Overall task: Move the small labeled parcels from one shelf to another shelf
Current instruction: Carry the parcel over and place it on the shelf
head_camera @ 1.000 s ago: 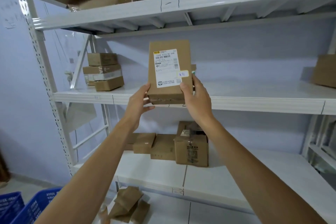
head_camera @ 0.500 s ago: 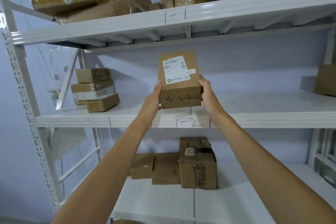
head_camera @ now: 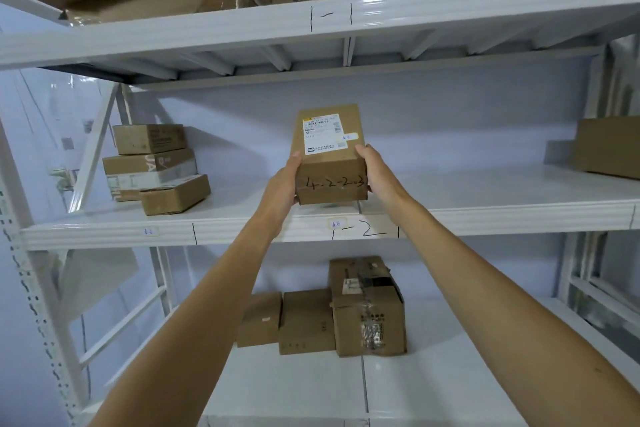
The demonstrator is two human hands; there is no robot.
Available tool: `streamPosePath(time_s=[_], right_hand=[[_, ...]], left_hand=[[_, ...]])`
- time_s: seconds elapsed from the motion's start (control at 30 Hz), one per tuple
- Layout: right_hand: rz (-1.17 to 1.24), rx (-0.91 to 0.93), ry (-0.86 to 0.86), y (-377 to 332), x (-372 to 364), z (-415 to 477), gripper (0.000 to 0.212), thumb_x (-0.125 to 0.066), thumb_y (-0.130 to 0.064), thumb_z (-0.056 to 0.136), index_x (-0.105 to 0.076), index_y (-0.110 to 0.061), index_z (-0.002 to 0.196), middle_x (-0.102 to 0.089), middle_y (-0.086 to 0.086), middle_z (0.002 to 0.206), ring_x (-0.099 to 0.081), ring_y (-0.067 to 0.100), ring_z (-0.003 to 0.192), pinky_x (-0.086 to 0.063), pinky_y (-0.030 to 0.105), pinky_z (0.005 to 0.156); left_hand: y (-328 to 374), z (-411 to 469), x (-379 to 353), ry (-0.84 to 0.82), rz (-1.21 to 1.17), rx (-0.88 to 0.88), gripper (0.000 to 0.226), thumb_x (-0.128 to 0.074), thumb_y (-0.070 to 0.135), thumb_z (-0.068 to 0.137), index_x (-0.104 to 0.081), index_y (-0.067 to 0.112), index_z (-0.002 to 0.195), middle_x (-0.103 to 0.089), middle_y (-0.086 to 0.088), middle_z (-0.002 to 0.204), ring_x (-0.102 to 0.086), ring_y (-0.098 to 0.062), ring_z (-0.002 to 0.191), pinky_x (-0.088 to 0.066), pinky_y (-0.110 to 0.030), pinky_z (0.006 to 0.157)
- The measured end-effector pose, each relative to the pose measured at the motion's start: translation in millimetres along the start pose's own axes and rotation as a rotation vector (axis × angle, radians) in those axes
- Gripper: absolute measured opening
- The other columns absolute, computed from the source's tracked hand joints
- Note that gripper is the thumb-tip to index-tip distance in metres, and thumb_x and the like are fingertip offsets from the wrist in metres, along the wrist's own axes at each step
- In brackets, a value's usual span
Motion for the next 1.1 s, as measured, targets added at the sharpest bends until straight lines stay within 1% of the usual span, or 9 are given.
streamPosePath(time_s=[0.17,0.3,0.5,0.6,0.67,0.77,0.9,1.0,1.1], right_hand=[[-0.055,-0.138,0.014,20,-3,5,0.078,-0.034,-0.078,0.082,-0.053,-0.031,0.142,-0.059,-0.002,0.139,-0.058,0.018,0.124,-0.042,0.041,0.107],[-0.100,-0.188,-0.007,30,-1,13,0.088,-0.039,-0.087,0.071,-0.060,-0.031,0.136,-0.064,-0.004,0.133,-0.059,0.017,0.123,-0.039,0.044,0.112],[-0.265,-0.188,0.021,36,2,17,0.082,-0.043,-0.074,0.082,-0.052,-0.019,0.142,-0.061,-0.001,0.135,-0.056,0.025,0.128,-0.042,0.044,0.111],[-0.352,-0.196,0.023,38,1,15,0.053,-0.044,-0.054,0.097,-0.053,-0.015,0.132,-0.064,0.002,0.117,-0.057,0.026,0.115,-0.045,0.041,0.101],[-0.382,-0.196,0.022,40,1,15,0.045,-0.045,-0.047,0.100,-0.053,-0.015,0.131,-0.064,0.004,0.118,-0.056,0.025,0.110,-0.045,0.040,0.098],[-0.394,-0.188,0.026,40,5,14,0.053,-0.047,-0.046,0.100,-0.046,-0.012,0.141,-0.058,0.006,0.132,-0.052,0.026,0.113,-0.042,0.037,0.093],[-0.313,-0.189,0.056,39,14,11,0.065,-0.050,-0.045,0.101,-0.034,-0.007,0.152,-0.050,0.011,0.144,-0.047,0.030,0.134,-0.034,0.033,0.091],[-0.224,-0.172,0.080,36,17,7,0.064,-0.050,-0.045,0.102,-0.036,-0.008,0.151,-0.048,0.010,0.151,-0.046,0.028,0.136,-0.032,0.031,0.092],[-0.153,-0.141,0.111,30,18,-2,0.059,-0.051,-0.041,0.102,-0.038,-0.008,0.150,-0.048,0.009,0.151,-0.046,0.026,0.137,-0.031,0.029,0.092]], left_hand=[[-24,9,4,0.029,0.103,0.033,0.055,-0.046,0.060,0.098,-0.059,0.016,0.129,-0.074,-0.003,0.115,-0.072,-0.022,0.107,-0.057,-0.042,0.097],[-39,21,9,0.070,0.231,0.036,0.040,-0.058,0.050,0.096,-0.052,0.021,0.124,-0.070,-0.010,0.124,-0.070,-0.028,0.111,-0.054,-0.051,0.102],[-50,37,16,0.046,0.361,0.079,0.044,-0.060,0.020,0.095,-0.056,0.024,0.139,-0.070,-0.008,0.129,-0.068,-0.030,0.116,-0.056,-0.049,0.100],[-42,29,18,0.136,0.416,0.110,0.043,-0.061,0.022,0.096,-0.057,0.017,0.138,-0.073,-0.008,0.125,-0.070,-0.030,0.112,-0.055,-0.043,0.102],[-38,24,19,0.189,0.422,0.120,0.041,-0.063,0.023,0.097,-0.058,0.013,0.136,-0.073,-0.009,0.124,-0.068,-0.030,0.113,-0.054,-0.039,0.101],[-37,22,19,0.211,0.420,0.105,0.040,-0.064,0.025,0.097,-0.058,0.011,0.134,-0.072,-0.011,0.126,-0.067,-0.030,0.115,-0.052,-0.037,0.101],[-40,17,19,0.185,0.424,0.074,0.053,-0.068,0.029,0.096,-0.053,0.010,0.142,-0.060,-0.008,0.143,-0.056,-0.027,0.132,-0.042,-0.033,0.105],[-43,7,23,0.169,0.367,0.062,0.054,-0.069,0.029,0.095,-0.052,0.012,0.143,-0.058,-0.007,0.144,-0.057,-0.024,0.128,-0.040,-0.027,0.097],[-39,1,30,0.182,0.347,0.034,0.053,-0.069,0.032,0.095,-0.055,0.012,0.141,-0.057,-0.006,0.145,-0.057,-0.023,0.126,-0.044,-0.033,0.103]])
Point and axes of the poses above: each hand's wrist, its own z-axis towards the middle knuckle, its own x-axis out of the back of the hand, y = z × x, the point moved 9 cm from there along z, towards the middle knuckle
